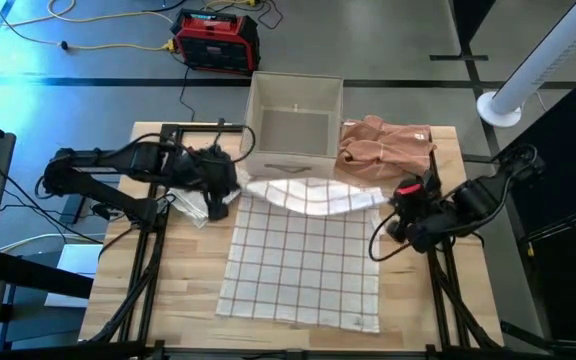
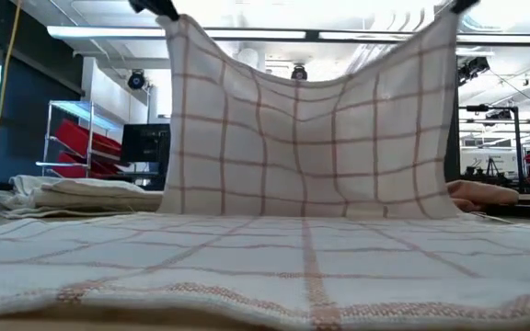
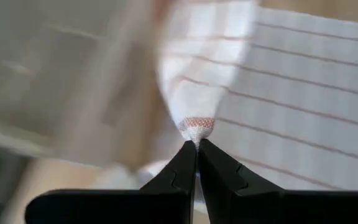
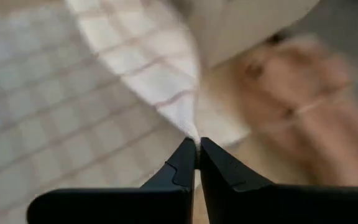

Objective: Fold towel
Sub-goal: Fold the white squared towel

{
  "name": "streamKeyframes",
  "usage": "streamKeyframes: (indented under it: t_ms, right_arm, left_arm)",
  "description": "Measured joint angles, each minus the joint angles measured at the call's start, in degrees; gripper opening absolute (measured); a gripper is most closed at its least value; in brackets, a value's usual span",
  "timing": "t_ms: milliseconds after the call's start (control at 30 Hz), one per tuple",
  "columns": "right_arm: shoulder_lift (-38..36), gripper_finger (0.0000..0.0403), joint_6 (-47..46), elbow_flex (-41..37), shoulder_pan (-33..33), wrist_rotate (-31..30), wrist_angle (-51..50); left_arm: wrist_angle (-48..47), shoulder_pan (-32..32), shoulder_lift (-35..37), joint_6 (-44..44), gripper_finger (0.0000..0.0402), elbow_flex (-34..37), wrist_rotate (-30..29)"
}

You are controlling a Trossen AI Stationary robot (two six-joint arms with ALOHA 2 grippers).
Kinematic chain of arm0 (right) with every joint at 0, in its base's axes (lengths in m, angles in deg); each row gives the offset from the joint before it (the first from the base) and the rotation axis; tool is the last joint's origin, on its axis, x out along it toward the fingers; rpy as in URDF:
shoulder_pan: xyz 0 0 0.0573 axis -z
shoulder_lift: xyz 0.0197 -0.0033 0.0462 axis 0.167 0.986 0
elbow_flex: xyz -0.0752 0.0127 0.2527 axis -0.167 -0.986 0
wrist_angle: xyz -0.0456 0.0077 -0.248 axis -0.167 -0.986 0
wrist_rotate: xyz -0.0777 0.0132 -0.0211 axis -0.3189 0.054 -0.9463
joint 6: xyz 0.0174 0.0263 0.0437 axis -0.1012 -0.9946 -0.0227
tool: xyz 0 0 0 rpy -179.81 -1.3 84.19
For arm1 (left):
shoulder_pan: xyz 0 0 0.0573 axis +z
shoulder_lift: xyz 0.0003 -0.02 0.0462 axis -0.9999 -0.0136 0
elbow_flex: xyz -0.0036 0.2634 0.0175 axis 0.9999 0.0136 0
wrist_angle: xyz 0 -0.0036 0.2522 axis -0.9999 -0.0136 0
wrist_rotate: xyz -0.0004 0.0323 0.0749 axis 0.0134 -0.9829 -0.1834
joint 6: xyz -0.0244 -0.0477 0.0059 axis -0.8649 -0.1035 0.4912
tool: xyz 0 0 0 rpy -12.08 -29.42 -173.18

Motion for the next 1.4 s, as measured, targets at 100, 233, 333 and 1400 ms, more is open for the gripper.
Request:
streamKeyframes:
  t_ms: [100,233,333,1400]
  right_arm:
    - [-0.2,0.0,1.7,-3.2,-0.6,9.4,6.1]
    - [-0.2,0.0,4.5,-10.9,-1.5,20.7,24.3]
    - [-0.1,0.0,4.3,-18.4,-2.4,28.4,40.4]
    - [19.1,0.0051,1.1,-32.1,-8.1,67.3,77.4]
  left_arm:
    - [-1.5,-1.7,-0.1,-3.2,0.0007,1.2,7.4]
    - [-0.6,-5.8,-0.2,-7.6,0.0007,4.9,12.5]
    - [2.3,-9.7,-0.5,-12.2,0.0007,9.7,16.7]
    - [50.3,-28.9,-5.7,-37.0,0.0033,38.1,34.1]
